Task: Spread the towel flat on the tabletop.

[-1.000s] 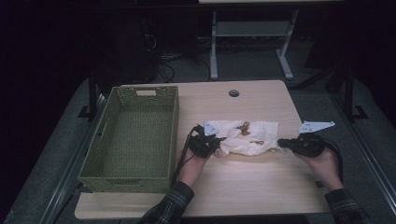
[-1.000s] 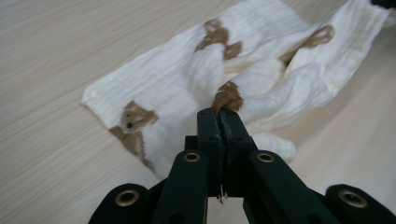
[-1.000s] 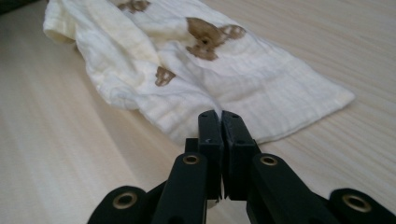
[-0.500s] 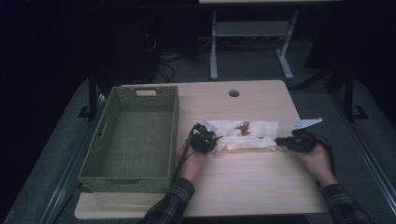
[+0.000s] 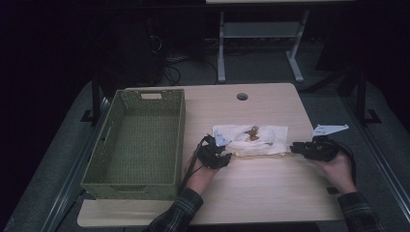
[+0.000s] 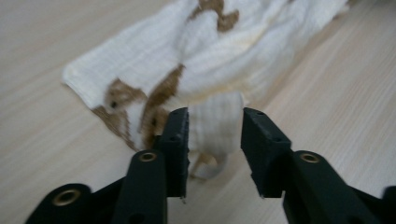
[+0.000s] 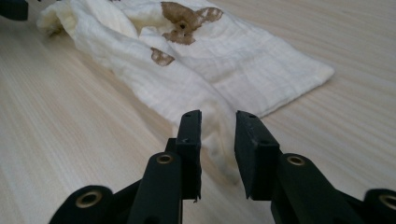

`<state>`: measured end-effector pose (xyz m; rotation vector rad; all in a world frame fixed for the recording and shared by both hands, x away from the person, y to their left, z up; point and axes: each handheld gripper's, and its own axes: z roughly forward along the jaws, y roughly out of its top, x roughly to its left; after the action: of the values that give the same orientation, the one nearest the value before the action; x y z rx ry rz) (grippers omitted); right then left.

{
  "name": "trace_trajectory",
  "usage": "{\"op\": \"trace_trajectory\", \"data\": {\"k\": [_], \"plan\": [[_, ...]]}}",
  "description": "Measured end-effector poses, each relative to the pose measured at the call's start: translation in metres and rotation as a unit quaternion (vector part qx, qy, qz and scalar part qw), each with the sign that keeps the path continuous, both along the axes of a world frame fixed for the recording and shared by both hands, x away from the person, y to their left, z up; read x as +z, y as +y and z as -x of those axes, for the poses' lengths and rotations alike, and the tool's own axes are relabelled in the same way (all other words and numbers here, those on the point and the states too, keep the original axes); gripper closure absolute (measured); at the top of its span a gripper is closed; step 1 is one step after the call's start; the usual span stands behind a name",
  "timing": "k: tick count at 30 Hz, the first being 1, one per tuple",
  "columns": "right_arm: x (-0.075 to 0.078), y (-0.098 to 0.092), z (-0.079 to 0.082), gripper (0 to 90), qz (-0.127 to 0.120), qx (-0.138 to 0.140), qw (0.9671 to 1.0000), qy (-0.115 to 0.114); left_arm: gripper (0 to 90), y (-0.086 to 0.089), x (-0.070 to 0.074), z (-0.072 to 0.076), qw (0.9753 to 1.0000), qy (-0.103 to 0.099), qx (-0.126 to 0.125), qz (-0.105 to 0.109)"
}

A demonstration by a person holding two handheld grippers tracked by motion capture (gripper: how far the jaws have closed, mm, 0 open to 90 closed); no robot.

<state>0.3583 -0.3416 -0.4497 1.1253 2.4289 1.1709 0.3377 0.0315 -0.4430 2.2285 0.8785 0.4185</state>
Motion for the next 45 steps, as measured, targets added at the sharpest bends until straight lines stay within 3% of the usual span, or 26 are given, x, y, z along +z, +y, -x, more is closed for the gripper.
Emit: {"op": "trace_trajectory", "data": {"k": [2, 5, 8, 11, 14, 17, 22, 28, 30, 34, 39, 45], "plan": [[0.0, -0.001, 0.004, 69.5, 0.0, -0.003, 1.0, 0.005, 57.6, -0.002, -0.005, -0.003, 0.9999, 0.001, -0.002, -0.014], [-0.002, -0.003, 0.007, 67.5, -0.001, -0.004, 0.9999, 0.013, 60.7, -0.002, -0.009, -0.007, 0.9999, 0.01, -0.003, -0.012], [-0.008, -0.002, 0.004, 63.8, 0.008, -0.008, 0.9997, 0.023, 71.1, -0.002, -0.011, -0.009, 0.9999, 0.011, -0.001, -0.011], [-0.015, -0.002, -0.002, 61.9, 0.023, -0.013, 0.9991, 0.035, 80.2, 0.0, -0.01, -0.012, 0.9997, 0.025, -0.001, -0.002], [-0.019, -0.002, -0.006, 74.5, 0.026, -0.007, 0.9988, 0.042, 82.5, 0.003, -0.008, -0.014, 0.9995, 0.03, 0.002, 0.007], [-0.018, -0.002, -0.006, 85.1, 0.034, -0.002, 0.9987, 0.037, 82.9, 0.004, -0.005, -0.013, 0.9995, 0.027, 0.003, 0.012], [-0.012, -0.004, 0.0, 86.5, 0.028, 0.006, 0.9994, 0.022, 82.9, 0.009, 0.001, -0.009, 0.9994, 0.025, 0.003, 0.025], [-0.001, -0.002, 0.017, 86.7, 0.011, 0.023, 0.9997, 0.005, 82.8, 0.012, 0.014, 0.009, 0.9987, 0.024, -0.011, 0.043], [-0.001, -0.001, 0.023, 86.8, 0.007, 0.028, 0.9995, 0.01, 82.9, 0.011, 0.017, 0.016, 0.9987, 0.02, -0.014, 0.044], [-0.002, -0.003, 0.037, 86.7, 0.013, 0.047, 0.9988, 0.006, 82.9, 0.012, 0.017, 0.027, 0.9992, 0.019, -0.02, 0.03], [-0.006, -0.012, 0.055, 86.8, 0.012, 0.055, 0.9983, 0.014, 82.9, 0.018, 0.014, 0.039, 0.999, 0.033, -0.015, 0.027], [-0.014, -0.016, 0.072, 87.1, 0.025, 0.065, 0.9971, 0.029, 82.9, 0.021, 0.008, 0.049, 0.999, 0.041, -0.017, -0.008]]}}
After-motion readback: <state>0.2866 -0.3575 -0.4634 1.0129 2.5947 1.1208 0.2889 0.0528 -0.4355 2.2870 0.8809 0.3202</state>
